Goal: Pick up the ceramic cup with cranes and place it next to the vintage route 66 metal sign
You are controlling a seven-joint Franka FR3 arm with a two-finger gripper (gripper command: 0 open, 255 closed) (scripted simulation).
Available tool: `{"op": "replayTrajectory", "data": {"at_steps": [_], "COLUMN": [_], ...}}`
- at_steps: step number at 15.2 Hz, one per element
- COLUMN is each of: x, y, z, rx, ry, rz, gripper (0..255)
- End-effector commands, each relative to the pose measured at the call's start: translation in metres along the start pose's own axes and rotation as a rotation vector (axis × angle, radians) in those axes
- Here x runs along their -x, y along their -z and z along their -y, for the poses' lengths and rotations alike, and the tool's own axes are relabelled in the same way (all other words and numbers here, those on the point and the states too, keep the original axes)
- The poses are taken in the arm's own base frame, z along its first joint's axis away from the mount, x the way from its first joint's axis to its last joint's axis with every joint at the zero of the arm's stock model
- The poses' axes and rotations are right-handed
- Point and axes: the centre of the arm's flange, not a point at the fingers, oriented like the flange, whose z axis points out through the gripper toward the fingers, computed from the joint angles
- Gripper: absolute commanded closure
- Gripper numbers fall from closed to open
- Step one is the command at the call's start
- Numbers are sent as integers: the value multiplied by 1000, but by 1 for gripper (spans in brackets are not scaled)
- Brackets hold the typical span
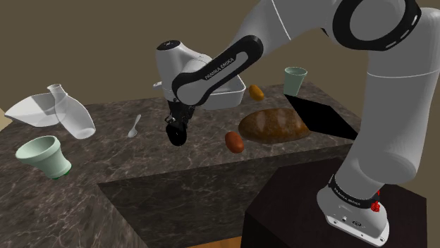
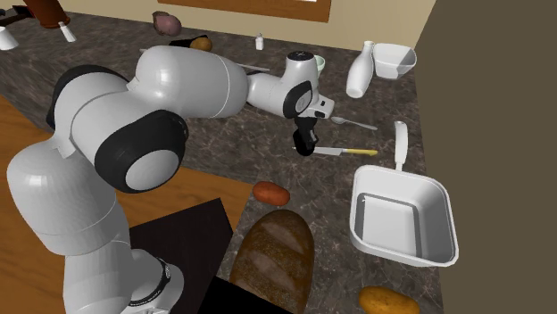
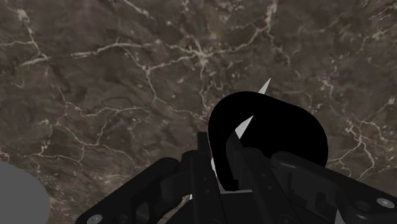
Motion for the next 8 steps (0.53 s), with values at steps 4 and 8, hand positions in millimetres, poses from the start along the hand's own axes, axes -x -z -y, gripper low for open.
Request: {"op": "replayTrajectory", "data": {"at_steps": [4,8], "x": [-1,-4], "y": [10,31], "z": [0,-2], "rx": [0,0], "ry": [0,0], "rz": [0,0], "gripper": [255,255]}}
